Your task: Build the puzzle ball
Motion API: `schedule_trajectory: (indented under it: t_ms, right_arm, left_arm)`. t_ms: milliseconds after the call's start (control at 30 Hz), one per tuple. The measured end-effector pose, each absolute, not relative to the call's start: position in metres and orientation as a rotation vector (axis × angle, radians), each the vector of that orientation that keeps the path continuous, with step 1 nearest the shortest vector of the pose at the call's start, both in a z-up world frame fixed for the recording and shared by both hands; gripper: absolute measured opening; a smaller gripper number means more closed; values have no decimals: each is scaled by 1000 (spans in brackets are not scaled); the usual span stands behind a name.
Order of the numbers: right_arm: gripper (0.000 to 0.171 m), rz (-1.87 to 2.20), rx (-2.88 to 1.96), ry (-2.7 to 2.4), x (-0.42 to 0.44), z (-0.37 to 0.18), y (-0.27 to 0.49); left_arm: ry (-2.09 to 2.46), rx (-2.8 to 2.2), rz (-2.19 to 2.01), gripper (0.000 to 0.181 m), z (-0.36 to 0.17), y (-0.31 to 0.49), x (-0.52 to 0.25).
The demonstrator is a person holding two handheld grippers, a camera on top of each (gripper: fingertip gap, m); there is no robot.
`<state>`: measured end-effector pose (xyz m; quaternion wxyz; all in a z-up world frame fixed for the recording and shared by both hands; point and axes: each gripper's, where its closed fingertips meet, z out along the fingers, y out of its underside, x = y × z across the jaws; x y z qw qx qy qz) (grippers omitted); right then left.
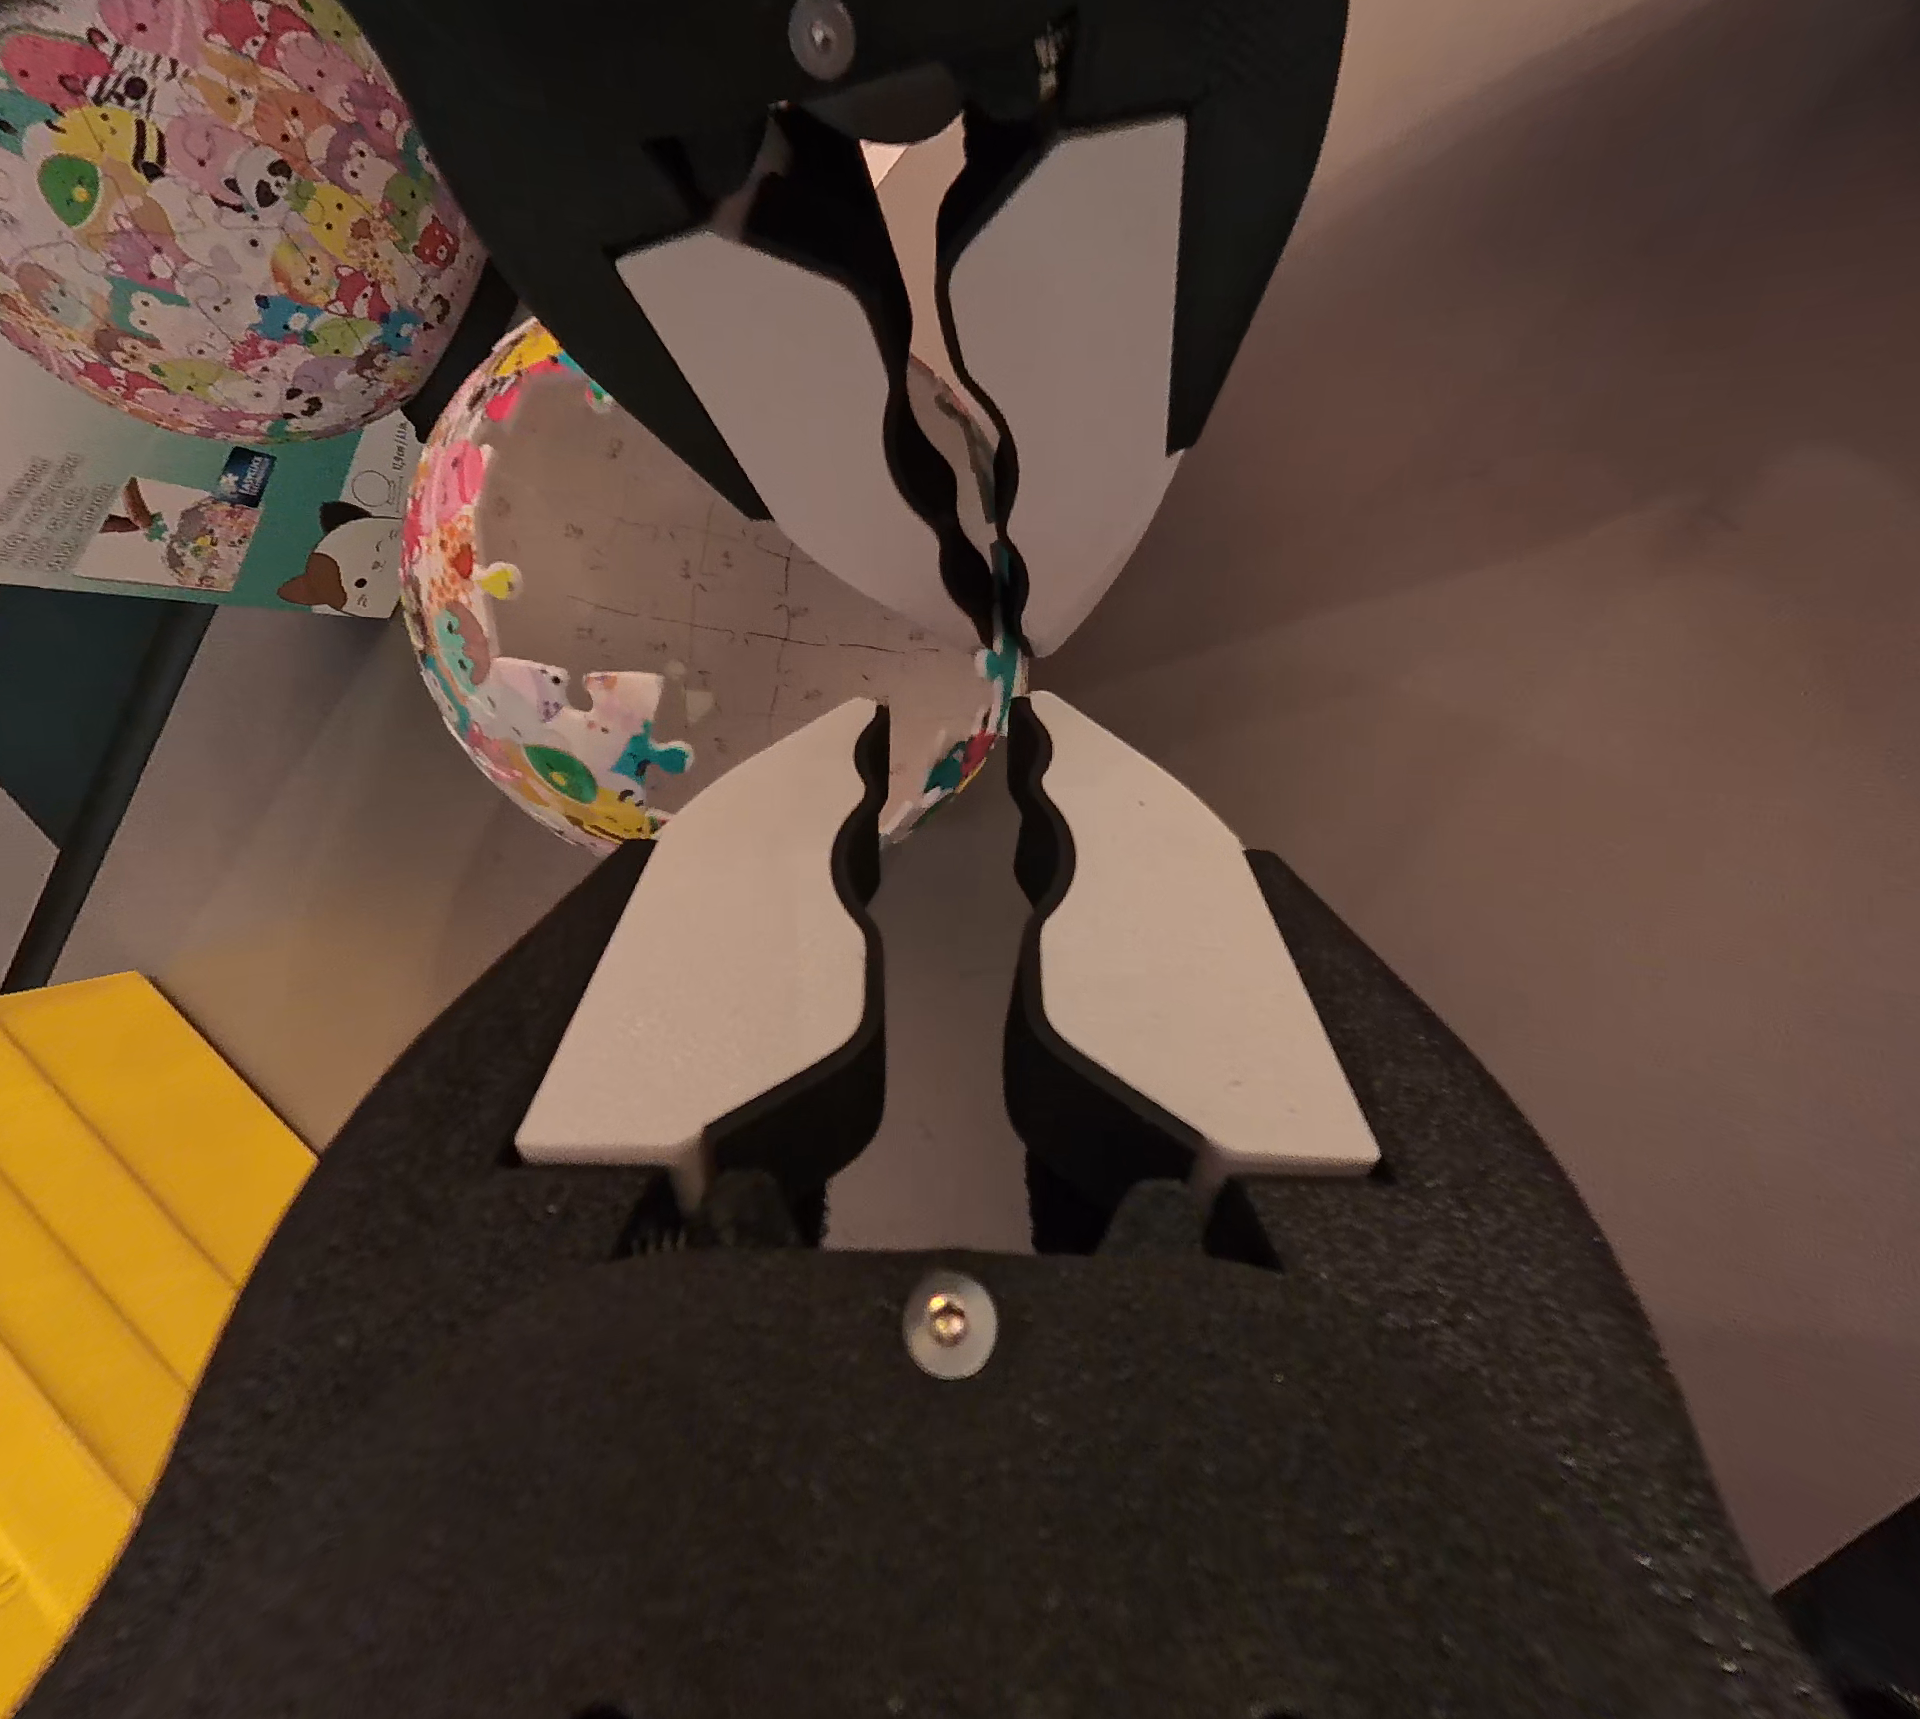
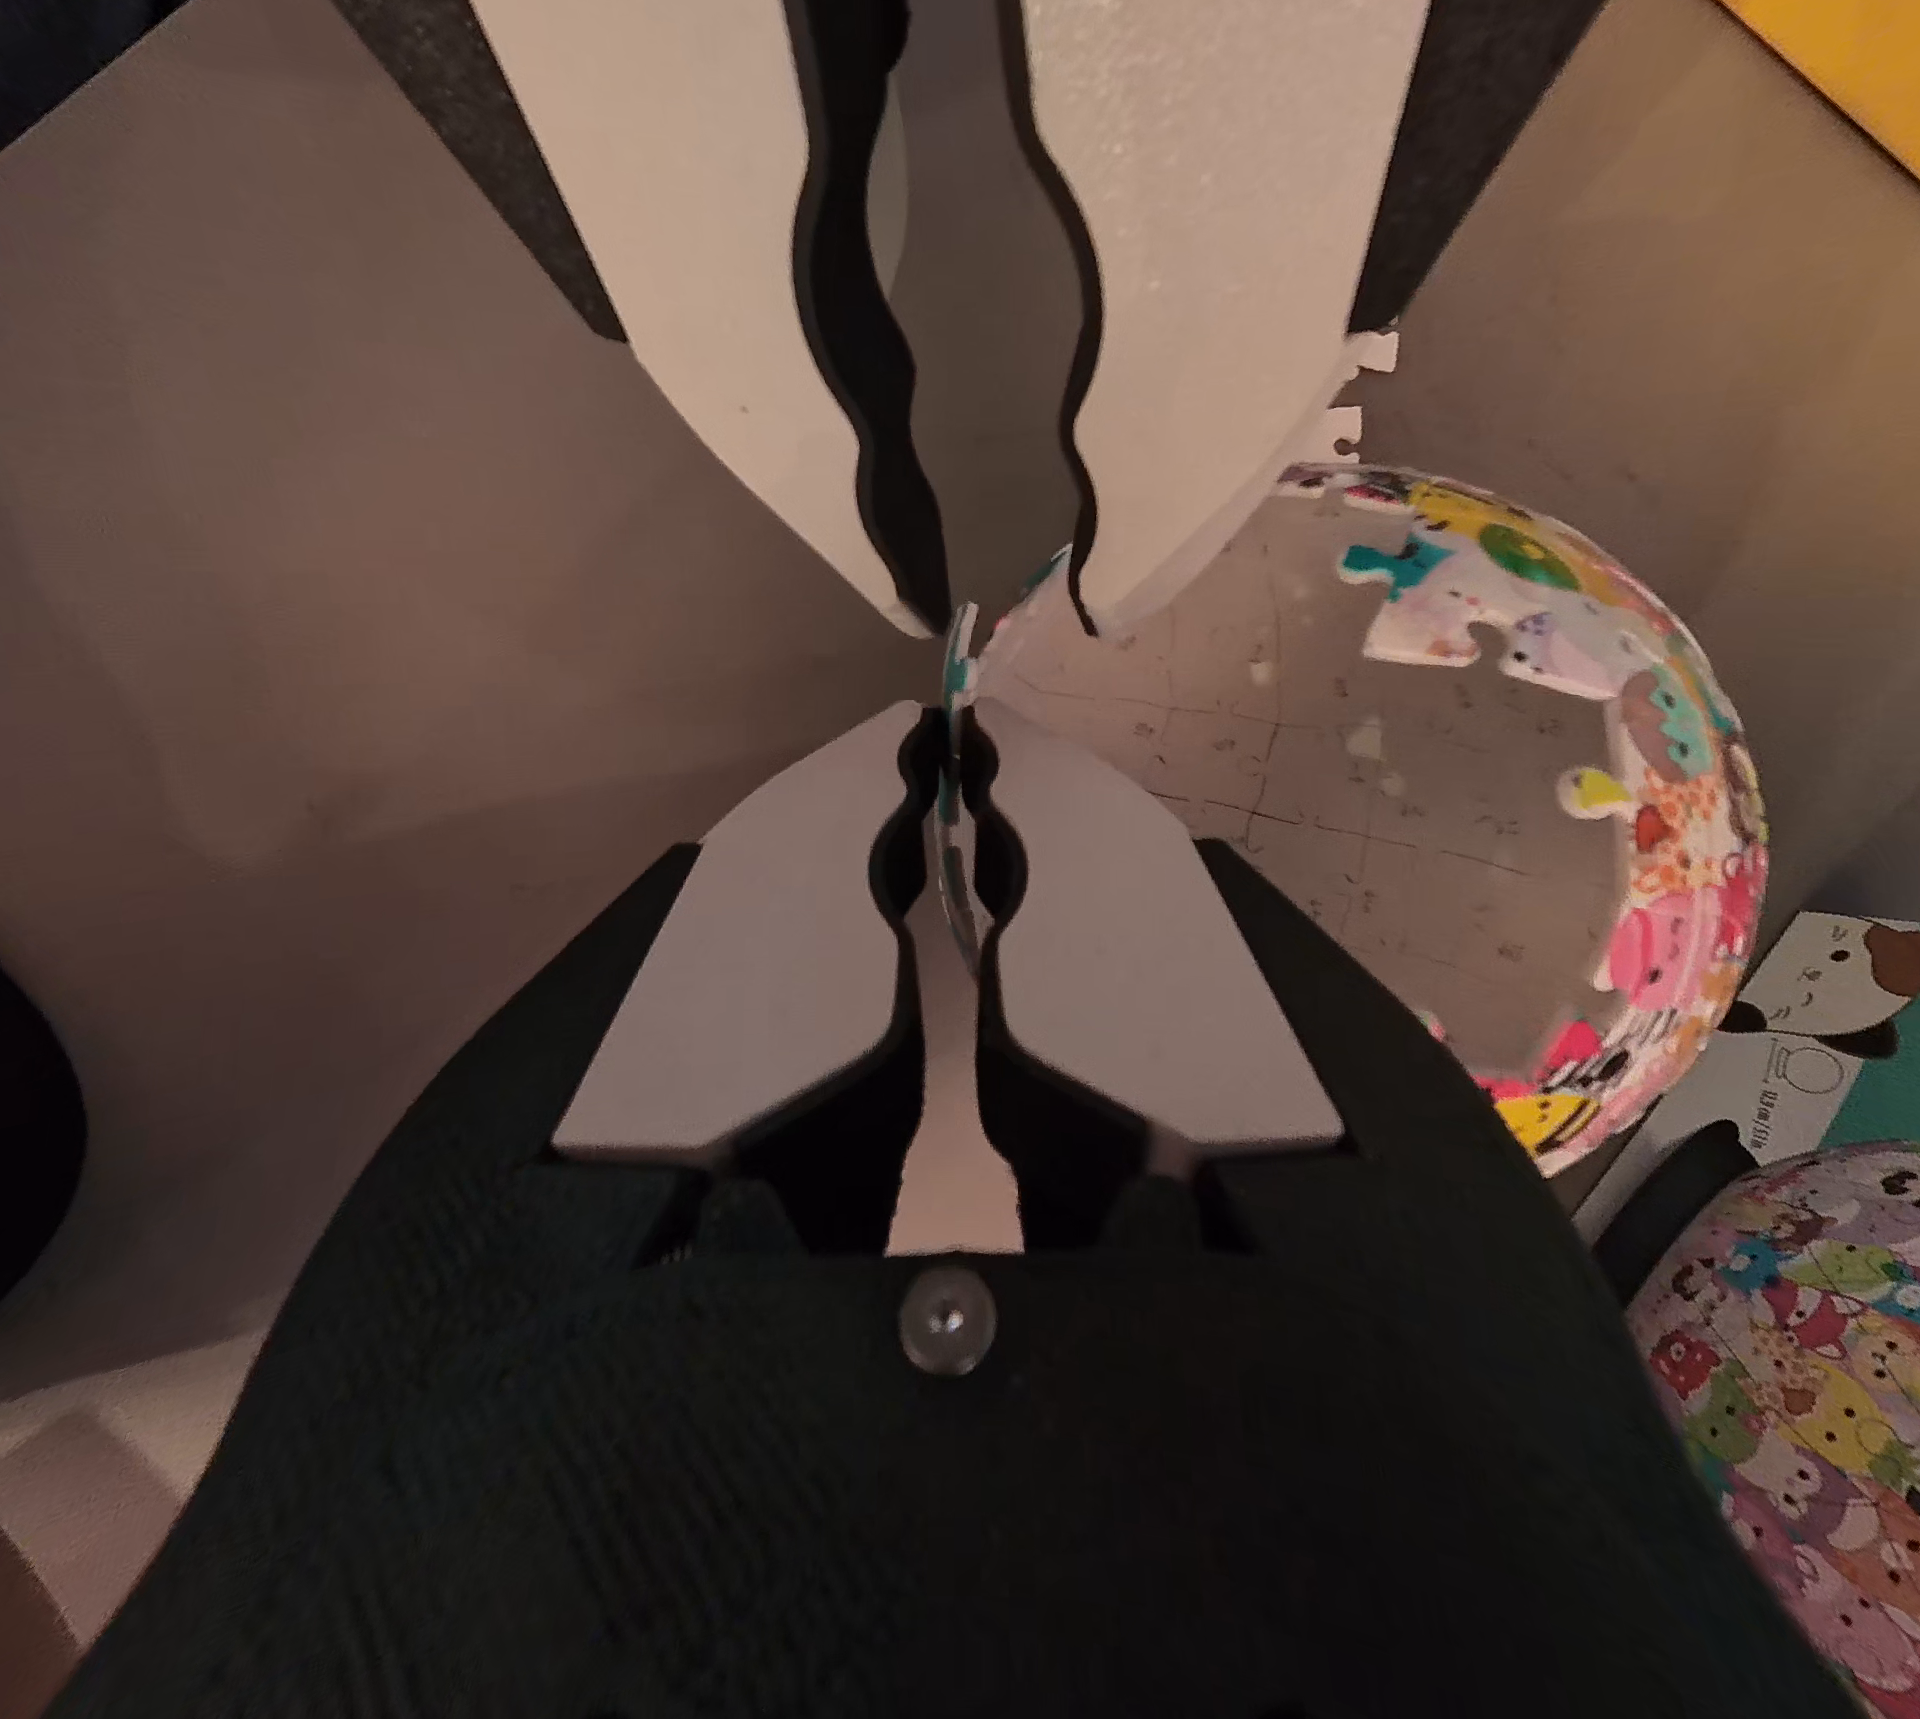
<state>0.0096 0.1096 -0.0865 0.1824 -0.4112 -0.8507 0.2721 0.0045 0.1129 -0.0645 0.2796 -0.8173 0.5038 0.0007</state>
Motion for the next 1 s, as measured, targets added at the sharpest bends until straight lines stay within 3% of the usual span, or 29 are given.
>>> schedule_trajectory:
  t_ms: [333,1000]
  right_arm:
    - [11,707,-1179,-2383,6,-90,115]
    - [5,622,-1220,-2440,6,-96,113]
  left_arm:
    - [1357,-2193,29,22,-64,114,3]
    - [1344,-2188,53,22,-57,109,-4]
